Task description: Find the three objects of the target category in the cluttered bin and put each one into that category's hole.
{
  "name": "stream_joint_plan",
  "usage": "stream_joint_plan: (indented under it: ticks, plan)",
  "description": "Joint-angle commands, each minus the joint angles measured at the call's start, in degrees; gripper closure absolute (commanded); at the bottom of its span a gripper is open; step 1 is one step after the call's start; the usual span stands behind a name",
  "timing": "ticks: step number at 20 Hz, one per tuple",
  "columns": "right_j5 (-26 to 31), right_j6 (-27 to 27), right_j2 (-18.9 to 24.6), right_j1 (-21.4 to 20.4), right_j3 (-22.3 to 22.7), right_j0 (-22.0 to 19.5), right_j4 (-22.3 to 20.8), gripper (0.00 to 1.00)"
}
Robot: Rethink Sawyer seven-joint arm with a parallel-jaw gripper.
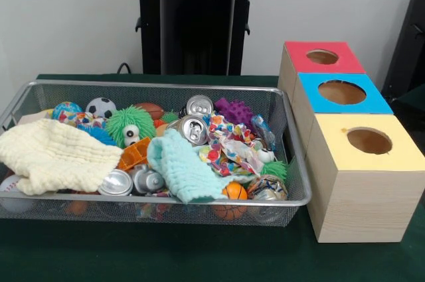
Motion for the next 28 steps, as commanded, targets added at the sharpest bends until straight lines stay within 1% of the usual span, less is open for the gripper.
stream_joint_plan:
  ticks: [1,2,3,5,7,11,17,21,28]
  plan:
    - [-1.2,13.4,-2.6,-1.7,1.1,2.2,0.0,0.00]
    - [-1.6,11.6,-1.0,-2.1,1.7,1.6,1.5,0.00]
    - [-1.1,11.2,-0.8,-2.1,1.1,2.0,1.5,0.00]
    - [-0.8,9.3,0.5,-1.7,1.7,1.3,2.8,0.00]
    - [-0.3,9.4,-0.1,-1.2,1.5,1.8,2.1,0.00]
    - [-1.8,10.4,-0.6,0.8,2.1,1.5,1.8,0.00]
    - [-6.4,10.9,-0.4,3.2,3.3,0.5,1.9,0.00]
    - [-11.0,10.7,1.1,7.0,3.9,-1.3,2.4,0.00]
    - [-15.6,10.5,1.9,11.0,4.2,-2.5,2.6,0.00]
